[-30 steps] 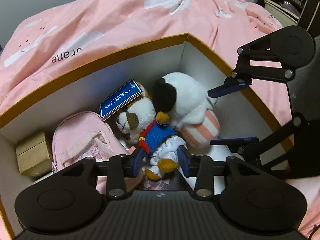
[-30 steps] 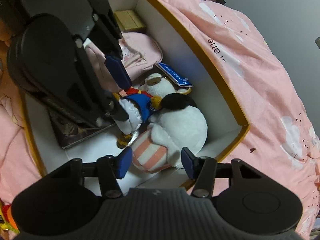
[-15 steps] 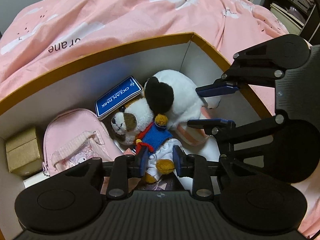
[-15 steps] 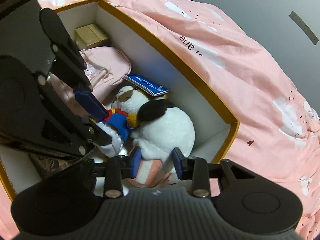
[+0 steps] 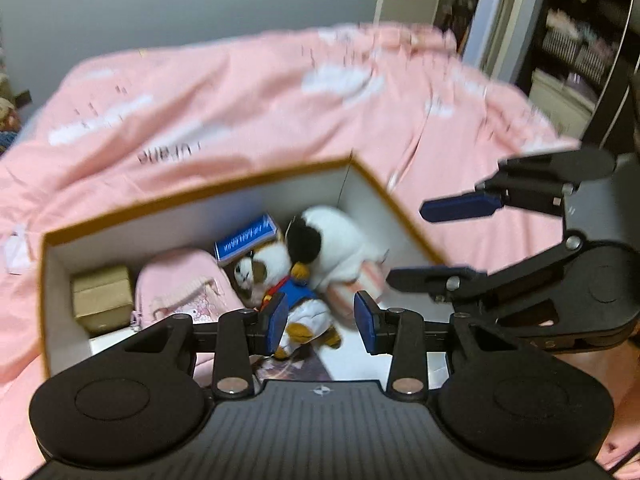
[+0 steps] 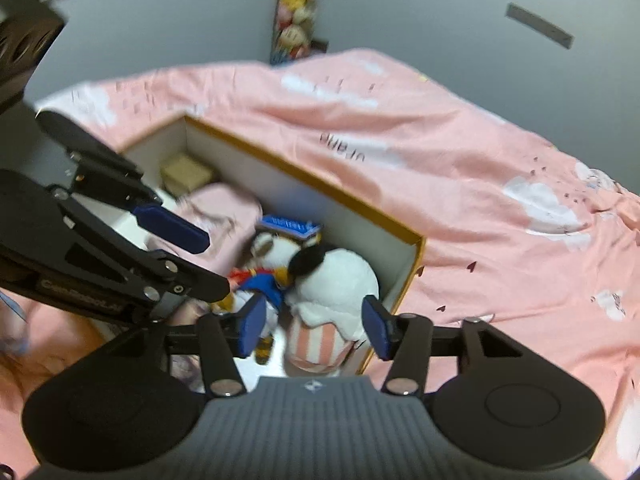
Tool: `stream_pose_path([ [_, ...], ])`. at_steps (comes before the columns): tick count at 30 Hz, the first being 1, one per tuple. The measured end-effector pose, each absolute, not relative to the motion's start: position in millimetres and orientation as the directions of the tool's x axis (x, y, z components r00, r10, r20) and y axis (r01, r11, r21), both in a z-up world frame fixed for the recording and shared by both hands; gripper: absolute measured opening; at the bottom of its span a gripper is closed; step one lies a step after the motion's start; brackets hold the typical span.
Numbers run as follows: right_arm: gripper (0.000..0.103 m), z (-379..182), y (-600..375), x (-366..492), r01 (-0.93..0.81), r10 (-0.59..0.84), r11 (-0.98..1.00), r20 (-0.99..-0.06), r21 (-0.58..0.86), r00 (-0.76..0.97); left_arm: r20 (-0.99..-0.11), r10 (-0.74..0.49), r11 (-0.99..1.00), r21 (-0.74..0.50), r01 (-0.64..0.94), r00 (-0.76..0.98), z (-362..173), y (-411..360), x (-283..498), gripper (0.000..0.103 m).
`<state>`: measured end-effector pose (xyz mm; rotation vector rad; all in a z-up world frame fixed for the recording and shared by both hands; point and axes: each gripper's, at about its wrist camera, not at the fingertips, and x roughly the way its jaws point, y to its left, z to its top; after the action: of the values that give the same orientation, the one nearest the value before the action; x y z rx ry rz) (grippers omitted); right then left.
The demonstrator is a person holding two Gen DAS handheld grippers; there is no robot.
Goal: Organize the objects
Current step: 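Move both tools back to the yellow tape measure and orange ball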
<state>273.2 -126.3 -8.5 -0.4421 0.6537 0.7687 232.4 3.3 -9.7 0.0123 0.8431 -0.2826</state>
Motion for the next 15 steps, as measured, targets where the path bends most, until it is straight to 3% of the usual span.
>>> stream_pose_path([
  [3, 0.077, 5, -141, 251, -0.709, 0.493, 0.692, -0.627, -0.138, 0.603, -0.676, -0.260, 0.964, -0.144, 0.223, 0.689, 3, 3, 204, 0.045],
  [9, 0.077, 11, -176, 209, -0.597, 0.452, 0.794, -0.550, -0.111, 0.703, -0.644, -0.268, 0.963, -0.193, 0.187, 0.716, -7, -10, 162, 0.045],
  [15, 0.078, -11, -205, 180, -0.521, 0.432, 0.853, -0.605, 0.033, 0.669, -0.666, -0.218, 0.976, -0.137, 0.170, 0.713, -29, -18, 130, 0.048],
])
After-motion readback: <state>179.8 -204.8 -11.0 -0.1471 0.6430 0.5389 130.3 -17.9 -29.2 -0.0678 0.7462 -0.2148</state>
